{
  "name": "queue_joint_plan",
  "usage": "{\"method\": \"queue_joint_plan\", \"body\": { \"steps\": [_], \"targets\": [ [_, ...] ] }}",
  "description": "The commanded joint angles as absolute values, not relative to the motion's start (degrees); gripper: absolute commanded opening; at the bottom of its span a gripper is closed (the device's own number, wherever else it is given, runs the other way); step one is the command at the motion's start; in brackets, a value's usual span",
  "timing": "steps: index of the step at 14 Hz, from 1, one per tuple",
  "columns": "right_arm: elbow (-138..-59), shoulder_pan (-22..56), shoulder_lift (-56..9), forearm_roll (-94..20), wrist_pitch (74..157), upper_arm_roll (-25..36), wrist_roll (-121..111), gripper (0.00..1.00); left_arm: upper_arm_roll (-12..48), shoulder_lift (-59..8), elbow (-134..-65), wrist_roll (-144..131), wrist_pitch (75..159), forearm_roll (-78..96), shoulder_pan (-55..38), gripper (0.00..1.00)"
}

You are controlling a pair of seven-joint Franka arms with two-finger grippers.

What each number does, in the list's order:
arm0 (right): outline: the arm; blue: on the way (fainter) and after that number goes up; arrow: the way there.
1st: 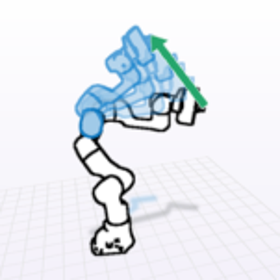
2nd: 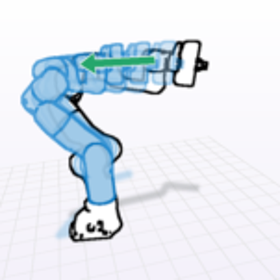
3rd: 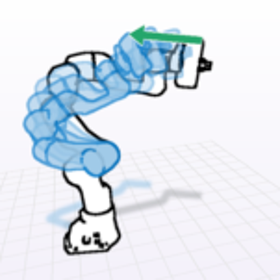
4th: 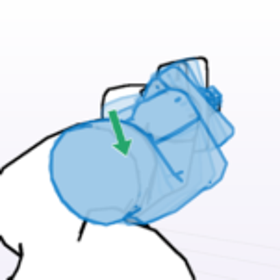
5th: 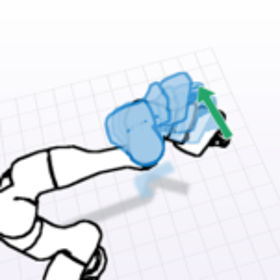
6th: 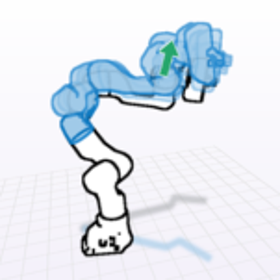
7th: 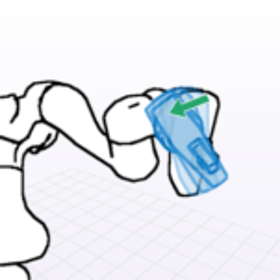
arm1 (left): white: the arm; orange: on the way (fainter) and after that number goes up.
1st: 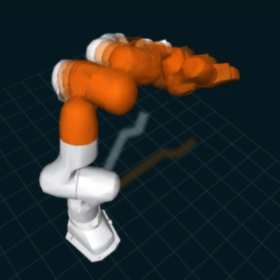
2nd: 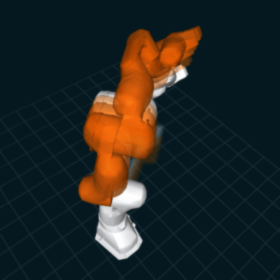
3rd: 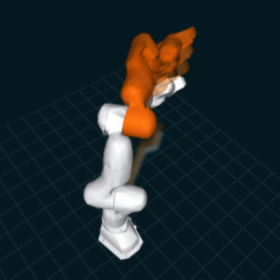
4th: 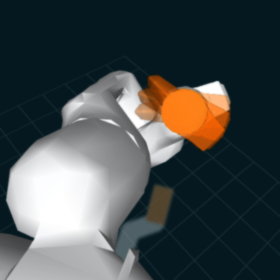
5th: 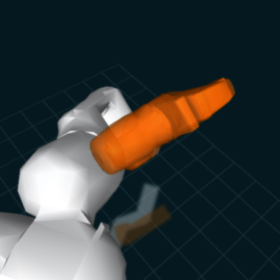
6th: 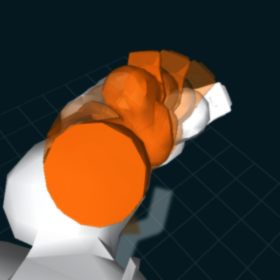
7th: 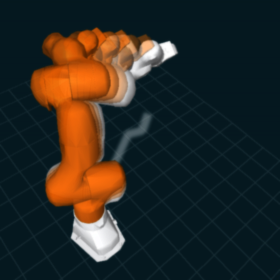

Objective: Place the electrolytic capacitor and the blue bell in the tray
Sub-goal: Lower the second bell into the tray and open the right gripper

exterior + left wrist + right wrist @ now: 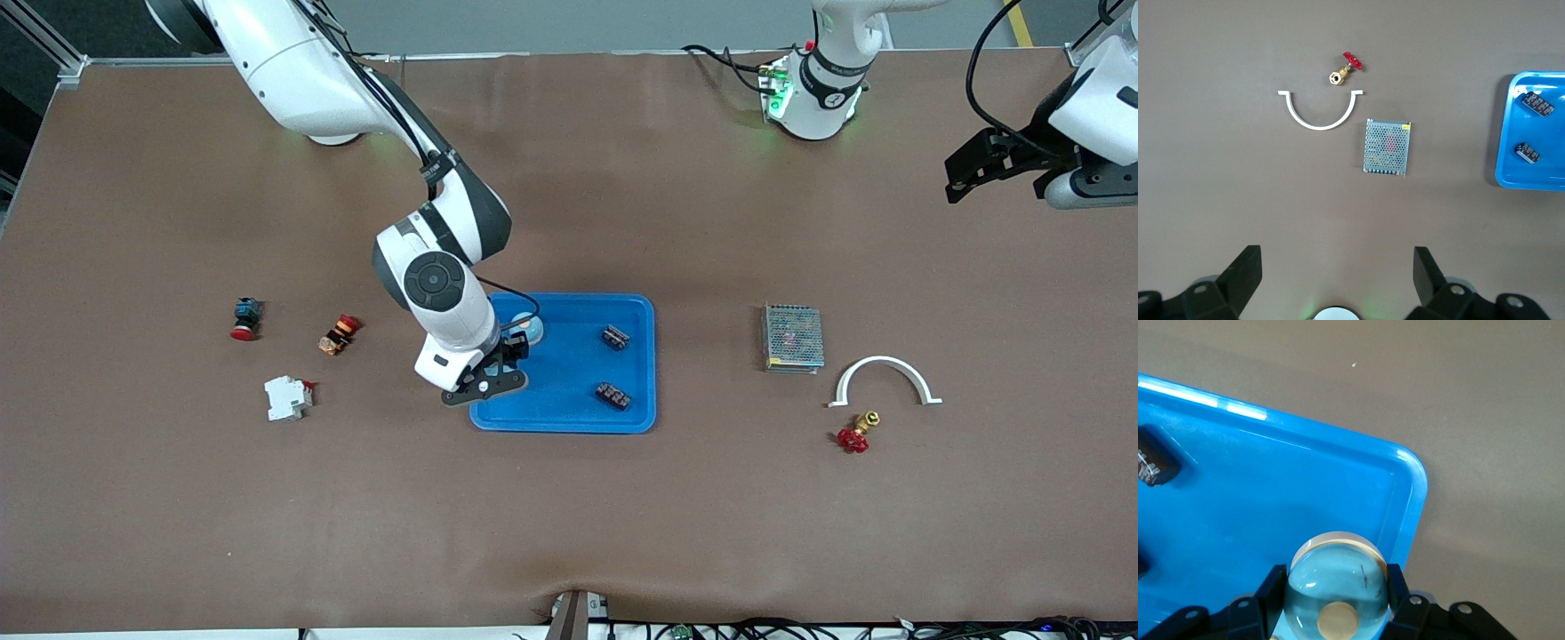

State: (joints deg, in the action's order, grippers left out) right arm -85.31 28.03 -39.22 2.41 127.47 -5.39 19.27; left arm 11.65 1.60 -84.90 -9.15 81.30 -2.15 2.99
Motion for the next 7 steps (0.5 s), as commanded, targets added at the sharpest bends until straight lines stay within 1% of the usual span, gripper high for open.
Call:
{"method": "queue_joint_plan", "body": {
  "steps": [1, 7],
  "targets": [
    [-81.83, 28.92, -41.48, 3.60, 127.00, -4.75, 20.39, 0.13, 11.87, 1.76, -84.02, -8.96, 80.33, -0.97, 3.25, 1.00],
    [-80.86, 30.32, -44.99, 4.04, 129.73, -4.66, 21.88, 0.13, 11.43, 1.76, -82.88, -8.96, 80.33, -0.97, 3.34, 1.00]
  ]
}}
